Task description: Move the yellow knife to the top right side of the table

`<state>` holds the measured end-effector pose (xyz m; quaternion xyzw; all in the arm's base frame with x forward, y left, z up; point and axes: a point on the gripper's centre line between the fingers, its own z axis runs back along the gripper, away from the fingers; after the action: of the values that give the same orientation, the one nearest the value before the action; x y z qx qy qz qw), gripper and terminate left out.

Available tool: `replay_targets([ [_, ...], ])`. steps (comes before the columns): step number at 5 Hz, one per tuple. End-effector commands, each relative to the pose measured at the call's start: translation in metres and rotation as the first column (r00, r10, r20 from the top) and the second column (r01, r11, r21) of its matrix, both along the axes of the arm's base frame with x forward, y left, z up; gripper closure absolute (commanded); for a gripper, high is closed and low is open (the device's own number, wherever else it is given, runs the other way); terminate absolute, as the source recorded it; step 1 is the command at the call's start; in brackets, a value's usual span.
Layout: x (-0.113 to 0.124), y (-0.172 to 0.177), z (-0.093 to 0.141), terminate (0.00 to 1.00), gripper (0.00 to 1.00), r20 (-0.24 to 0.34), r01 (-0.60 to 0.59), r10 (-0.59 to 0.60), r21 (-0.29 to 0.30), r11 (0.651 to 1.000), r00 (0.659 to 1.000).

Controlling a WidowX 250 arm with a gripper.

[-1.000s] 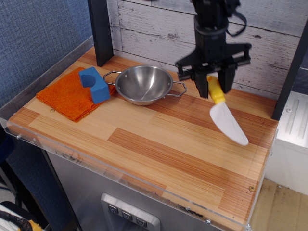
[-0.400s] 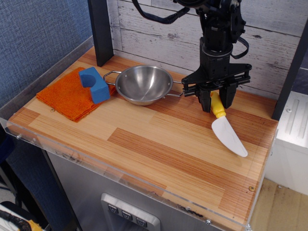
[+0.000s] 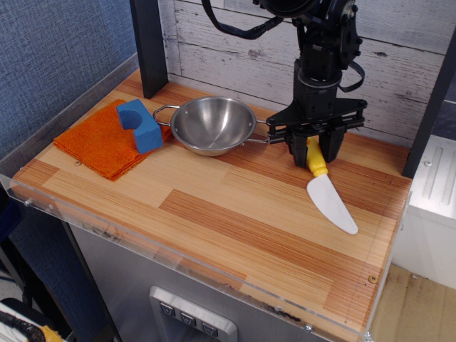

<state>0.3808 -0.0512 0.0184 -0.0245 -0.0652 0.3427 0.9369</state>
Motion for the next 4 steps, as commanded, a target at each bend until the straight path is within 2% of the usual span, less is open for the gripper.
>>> replay_targets([
  [1,-0.005,0.017,0.027,0.0,0.0,0.082,-0.097,0.094,0.033,0.995,0.992],
  [3,-0.006,0.02,0.037,0.0,0.0,0.091,-0.11,0.107,0.024,0.994,0.99],
  [4,-0.006,0.026,0.064,0.0,0.0,0.146,-0.15,0.157,-0.058,0.987,0.977],
])
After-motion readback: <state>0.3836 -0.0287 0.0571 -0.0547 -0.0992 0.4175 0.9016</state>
